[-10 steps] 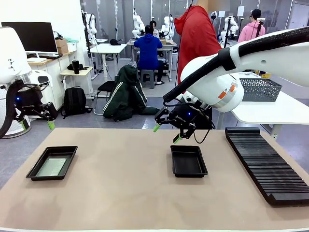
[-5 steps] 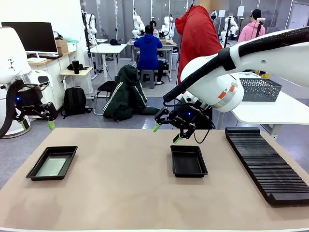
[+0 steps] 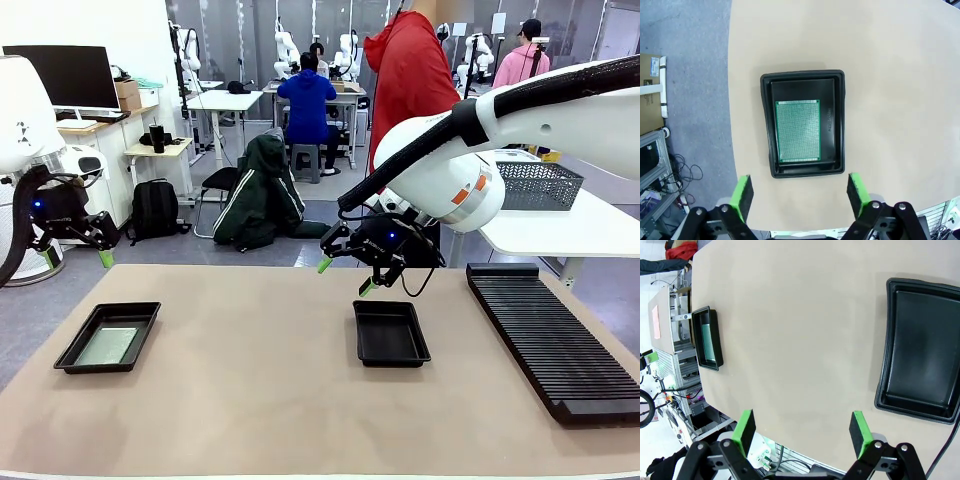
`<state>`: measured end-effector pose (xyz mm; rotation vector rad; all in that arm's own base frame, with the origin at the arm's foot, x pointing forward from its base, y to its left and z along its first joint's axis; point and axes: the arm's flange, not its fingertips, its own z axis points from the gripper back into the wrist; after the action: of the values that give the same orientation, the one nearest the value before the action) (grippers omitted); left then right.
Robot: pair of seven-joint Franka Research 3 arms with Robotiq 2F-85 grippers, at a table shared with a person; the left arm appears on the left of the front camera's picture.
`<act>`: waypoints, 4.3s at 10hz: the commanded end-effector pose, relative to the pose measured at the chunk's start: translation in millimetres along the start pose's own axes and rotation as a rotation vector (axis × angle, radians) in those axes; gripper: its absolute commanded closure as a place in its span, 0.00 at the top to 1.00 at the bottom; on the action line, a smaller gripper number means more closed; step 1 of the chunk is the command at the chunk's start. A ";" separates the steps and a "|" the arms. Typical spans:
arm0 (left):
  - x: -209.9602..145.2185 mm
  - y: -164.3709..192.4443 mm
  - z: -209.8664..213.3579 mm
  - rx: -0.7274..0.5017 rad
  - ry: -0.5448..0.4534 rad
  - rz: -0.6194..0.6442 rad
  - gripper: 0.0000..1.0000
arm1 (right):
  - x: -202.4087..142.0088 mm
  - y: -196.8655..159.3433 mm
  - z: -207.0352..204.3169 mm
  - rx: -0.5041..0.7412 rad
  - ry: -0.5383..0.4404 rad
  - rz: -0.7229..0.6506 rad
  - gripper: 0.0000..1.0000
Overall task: Inspect and transfer BCBs to ESD trays.
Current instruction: Pick up the Blank PCB from the PCB Rack and place it in the right ESD tray.
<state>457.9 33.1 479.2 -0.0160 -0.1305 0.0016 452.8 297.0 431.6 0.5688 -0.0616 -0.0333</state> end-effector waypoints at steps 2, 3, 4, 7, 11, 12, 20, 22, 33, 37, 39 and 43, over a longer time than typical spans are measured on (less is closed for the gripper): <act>-0.6 0.2 -1.6 -0.008 -0.007 0.003 1.00 | -0.2 0.9 -0.3 -0.016 -0.005 -0.013 1.00; -0.6 0.2 -1.6 -0.008 -0.007 0.003 1.00 | -0.2 0.9 -0.3 -0.016 -0.005 -0.013 1.00; -0.6 0.2 -1.6 -0.008 -0.007 0.003 1.00 | -0.2 0.9 -0.3 -0.016 -0.005 -0.013 1.00; -0.6 0.2 -1.6 -0.008 -0.007 0.003 1.00 | -0.2 0.9 -0.3 -0.016 -0.005 -0.013 1.00; -0.6 0.2 -1.6 -0.008 -0.007 0.003 1.00 | -0.2 0.9 -0.3 -0.016 -0.005 -0.013 1.00; -0.6 0.2 -1.6 -0.008 -0.007 0.003 1.00 | -0.2 0.9 -0.3 -0.016 -0.005 -0.013 1.00; -0.6 0.2 -1.6 -0.008 -0.007 0.003 1.00 | -0.2 0.9 -0.3 -0.016 -0.005 -0.013 1.00; -0.6 0.2 -1.6 -0.008 -0.007 0.003 1.00 | -0.2 0.9 -0.3 -0.016 -0.005 -0.013 1.00; -0.6 0.2 -1.6 -0.008 -0.007 0.003 1.00 | -0.2 0.9 -0.3 -0.016 -0.005 -0.013 1.00; -0.6 0.2 -1.6 -0.008 -0.007 0.003 1.00 | -0.2 0.9 -0.3 -0.016 -0.005 -0.013 1.00; -0.6 0.2 -1.6 -0.008 -0.007 0.003 1.00 | -0.2 0.9 -0.3 -0.016 -0.005 -0.013 1.00; -0.6 0.2 -1.6 -0.008 -0.007 0.003 1.00 | -0.2 0.9 -0.3 -0.016 -0.005 -0.013 1.00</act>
<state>457.9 33.1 479.2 -0.0160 -0.1306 0.0016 452.8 297.0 431.6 0.5688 -0.0616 -0.0334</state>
